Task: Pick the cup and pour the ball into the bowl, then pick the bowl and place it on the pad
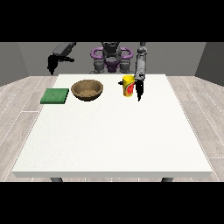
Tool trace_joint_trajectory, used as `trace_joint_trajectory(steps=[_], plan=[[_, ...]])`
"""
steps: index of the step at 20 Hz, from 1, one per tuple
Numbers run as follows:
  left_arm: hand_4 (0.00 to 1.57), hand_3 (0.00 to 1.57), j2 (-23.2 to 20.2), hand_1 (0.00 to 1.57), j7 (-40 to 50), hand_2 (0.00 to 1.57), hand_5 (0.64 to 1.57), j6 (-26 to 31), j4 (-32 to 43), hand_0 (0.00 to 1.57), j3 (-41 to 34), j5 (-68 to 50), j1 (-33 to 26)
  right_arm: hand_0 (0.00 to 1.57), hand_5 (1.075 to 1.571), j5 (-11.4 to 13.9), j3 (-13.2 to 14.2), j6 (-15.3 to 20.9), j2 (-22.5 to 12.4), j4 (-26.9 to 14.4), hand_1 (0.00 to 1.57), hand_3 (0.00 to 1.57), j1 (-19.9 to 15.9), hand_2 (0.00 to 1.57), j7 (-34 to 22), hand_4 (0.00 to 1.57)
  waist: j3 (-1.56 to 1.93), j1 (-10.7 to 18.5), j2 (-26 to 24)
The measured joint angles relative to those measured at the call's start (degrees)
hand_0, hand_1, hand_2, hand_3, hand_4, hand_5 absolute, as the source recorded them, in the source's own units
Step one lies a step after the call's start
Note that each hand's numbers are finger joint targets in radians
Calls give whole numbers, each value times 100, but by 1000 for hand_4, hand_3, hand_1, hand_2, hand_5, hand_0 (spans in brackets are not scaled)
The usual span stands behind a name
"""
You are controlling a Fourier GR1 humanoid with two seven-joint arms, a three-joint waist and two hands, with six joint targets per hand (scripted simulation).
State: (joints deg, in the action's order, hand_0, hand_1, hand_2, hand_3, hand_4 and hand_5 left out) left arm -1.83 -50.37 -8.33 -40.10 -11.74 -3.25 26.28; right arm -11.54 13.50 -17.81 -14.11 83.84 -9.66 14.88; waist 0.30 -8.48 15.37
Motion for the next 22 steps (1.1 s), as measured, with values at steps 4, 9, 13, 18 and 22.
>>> trace_joint_trajectory(steps=[4,9,13,18,22], plan=[[1329,1571,-10,1245,-116,1571,1287,-281,243,1245,67,161,73,0,1570,17,41,-33,-57,-126,0,0,-14,0,8,0,15,-19,-97],[1477,1571,-70,1323,-455,1571,1250,-1254,56,1323,301,605,-145,0,1570,-72,145,-155,-235,-155,0,0,-165,0,-4,0,95,-223,-16],[1496,1571,-33,1316,-250,1571,1256,-1660,163,1316,420,772,-112,0,1570,-157,270,-213,-383,-280,0,0,-179,0,-155,0,47,-226,-227],[1571,1571,-344,1414,676,1571,1329,-1857,236,1414,880,1362,-61,0,1569,-102,357,-264,-431,-788,0,0,61,0,-191,0,0,93,-949],[1571,1571,-1091,1456,1715,1571,1296,-1946,315,1456,1175,1976,389,0,1569,-86,332,-231,-401,-1020,0,0,94,0,-385,0,-4,239,-1410]])
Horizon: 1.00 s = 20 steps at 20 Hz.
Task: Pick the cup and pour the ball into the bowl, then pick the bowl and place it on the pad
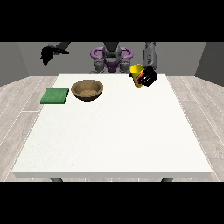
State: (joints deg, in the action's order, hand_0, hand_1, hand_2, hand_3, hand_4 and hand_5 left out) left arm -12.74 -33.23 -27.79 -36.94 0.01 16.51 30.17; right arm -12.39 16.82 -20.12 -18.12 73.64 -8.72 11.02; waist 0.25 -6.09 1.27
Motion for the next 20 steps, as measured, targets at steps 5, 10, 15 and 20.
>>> trace_joint_trajectory(steps=[5,10,15,20], plan=[[1571,1571,-574,1473,1220,1571,1278,87,93,1473,325,663,668,0,1568,28,16,-2,23,-237,0,0,7,0,45,0,-10,36,-196],[1571,1571,-624,1486,1896,1571,1274,102,-77,1486,524,1146,1015,0,1569,-22,174,-153,-85,-590,0,0,-33,0,341,0,-17,88,-91],[1508,1571,-409,1501,2809,1571,1244,-108,-122,1501,990,1951,1360,0,1570,-24,253,-304,-208,-895,0,0,-86,0,523,0,-17,94,-142],[1571,1571,-237,1553,3818,1571,1203,-165,56,1553,1585,2971,1820,0,1570,-71,222,-410,-233,-1034,0,0,-163,0,388,0,-15,-42,-341]])
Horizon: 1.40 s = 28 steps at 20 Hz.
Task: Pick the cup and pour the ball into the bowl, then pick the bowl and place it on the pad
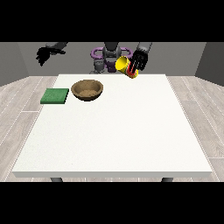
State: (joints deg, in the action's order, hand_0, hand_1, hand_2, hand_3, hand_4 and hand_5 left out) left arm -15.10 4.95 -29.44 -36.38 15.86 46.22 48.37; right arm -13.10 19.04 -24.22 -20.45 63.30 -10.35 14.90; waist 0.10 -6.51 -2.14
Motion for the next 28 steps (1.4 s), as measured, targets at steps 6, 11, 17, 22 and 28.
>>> trace_joint_trajectory(steps=[6,11,17,22,28], plan=[[1505,1571,341,1490,989,1571,1316,281,238,1490,994,1413,498,0,1571,11,19,-134,-107,-243,0,0,-6,0,17,0,5,-64,-243],[1571,1571,756,1509,1441,1571,1042,829,427,1509,1787,2387,821,0,1570,7,52,-208,-170,-388,0,0,-122,0,122,0,3,-138,-157],[1474,1571,1016,1479,1687,1571,1234,1636,731,1479,2798,3578,1171,0,1571,15,61,-268,-188,-565,0,0,-210,0,217,0,2,-130,-125],[1530,1571,1232,1446,1655,1571,1131,2235,794,1446,3290,4206,1215,0,1571,62,72,-200,-180,-647,0,0,-159,0,242,0,-3,-35,-256],[1495,1571,1237,1480,1455,1571,1222,2466,611,1480,3191,4502,1220,0,1568,-22,77,-195,-210,-678,0,0,-221,0,-63,0,-10,98,-286]])
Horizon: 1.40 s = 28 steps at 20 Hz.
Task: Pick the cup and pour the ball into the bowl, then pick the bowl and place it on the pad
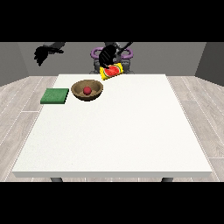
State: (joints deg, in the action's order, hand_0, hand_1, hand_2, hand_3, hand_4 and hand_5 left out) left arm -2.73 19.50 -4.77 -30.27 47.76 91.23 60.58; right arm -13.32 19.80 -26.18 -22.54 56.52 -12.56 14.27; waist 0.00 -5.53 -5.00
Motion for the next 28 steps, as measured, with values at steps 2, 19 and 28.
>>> trace_joint_trajectory(steps=[2,19,28], plan=[[1571,1571,-102,1306,72,1571,1069,-295,-197,1306,-568,-504,-96,0,1568,-34,45,-25,-21,-16,0,0,119,0,-5,0,-12,80,-56],[0,0,246,0,-1455,0,1565,-2174,-2781,0,-3924,-6658,-2468,0,1571,90,-89,809,683,307,0,0,-96,0,29,213,-86,655,874],[0,0,117,0,-3077,0,1564,-863,-3433,0,-4234,-8228,-3474,0,1568,378,-244,1870,1429,87,0,0,-345,0,234,306,-14,1147,1091]])
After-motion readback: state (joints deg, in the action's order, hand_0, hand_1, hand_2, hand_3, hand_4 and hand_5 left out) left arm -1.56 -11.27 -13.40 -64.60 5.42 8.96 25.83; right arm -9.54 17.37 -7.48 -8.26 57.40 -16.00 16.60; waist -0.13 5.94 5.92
